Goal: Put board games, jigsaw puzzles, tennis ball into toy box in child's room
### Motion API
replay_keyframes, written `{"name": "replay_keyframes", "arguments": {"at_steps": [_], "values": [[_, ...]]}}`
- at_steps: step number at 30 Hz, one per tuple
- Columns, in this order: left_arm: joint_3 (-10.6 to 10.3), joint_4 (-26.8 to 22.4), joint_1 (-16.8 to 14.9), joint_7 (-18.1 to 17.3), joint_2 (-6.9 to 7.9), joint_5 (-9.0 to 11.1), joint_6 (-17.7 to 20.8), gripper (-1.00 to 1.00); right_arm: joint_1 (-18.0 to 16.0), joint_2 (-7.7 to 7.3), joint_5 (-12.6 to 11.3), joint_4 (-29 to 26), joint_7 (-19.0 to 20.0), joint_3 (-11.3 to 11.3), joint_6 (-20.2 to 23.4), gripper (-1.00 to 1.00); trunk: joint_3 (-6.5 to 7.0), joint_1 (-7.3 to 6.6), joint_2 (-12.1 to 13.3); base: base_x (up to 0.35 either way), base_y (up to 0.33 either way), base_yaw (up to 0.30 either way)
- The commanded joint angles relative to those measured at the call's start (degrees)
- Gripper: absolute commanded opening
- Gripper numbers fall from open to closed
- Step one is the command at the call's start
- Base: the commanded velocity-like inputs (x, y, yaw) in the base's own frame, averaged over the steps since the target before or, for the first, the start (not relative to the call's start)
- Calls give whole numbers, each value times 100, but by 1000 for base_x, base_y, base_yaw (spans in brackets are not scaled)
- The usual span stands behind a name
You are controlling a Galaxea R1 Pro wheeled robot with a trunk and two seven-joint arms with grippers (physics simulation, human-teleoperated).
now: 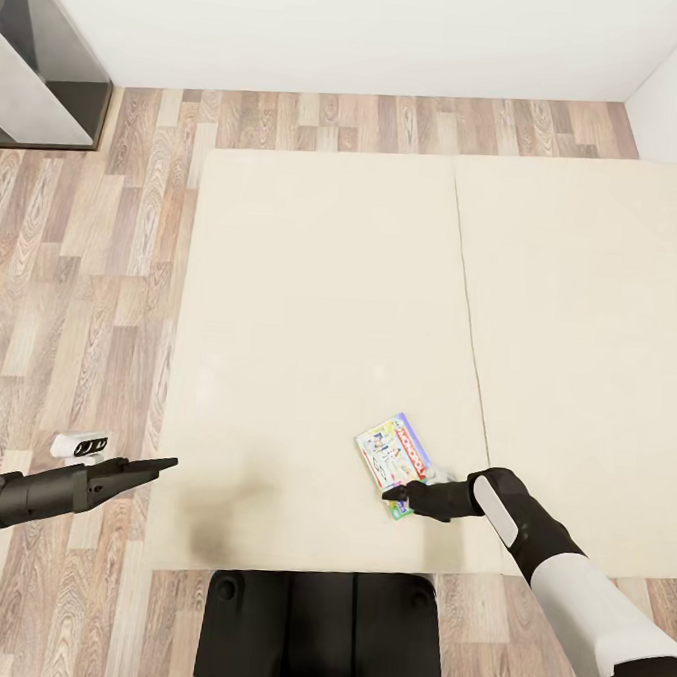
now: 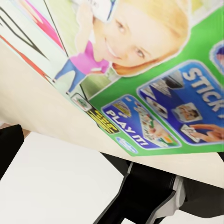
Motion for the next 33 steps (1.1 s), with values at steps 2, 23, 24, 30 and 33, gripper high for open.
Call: {"name": "replay_keyframes", "arguments": {"at_steps": [2,23,24,30,33], "values": [[-1,-1,-1,-21,1,-4,61,100,1,-6,46,-3,34,21,6,100,-6,3,-9,0,0,0],[-1,6,-1,-21,1,-6,61,100,-3,-60,55,-5,-24,14,41,100,-6,3,-9,0,0,0],[-1,5,-1,-21,1,-6,61,100,-4,-69,53,-11,-21,12,41,100,-6,3,-9,0,0,0],[-1,7,-1,-21,1,-6,61,100,-4,-89,50,-32,-17,-7,41,100,-6,3,-9,0,0,0],[-1,7,-1,-21,1,-6,61,100,-4,-92,49,-41,-16,-13,41,100,-6,3,-9,0,0,0]]}}
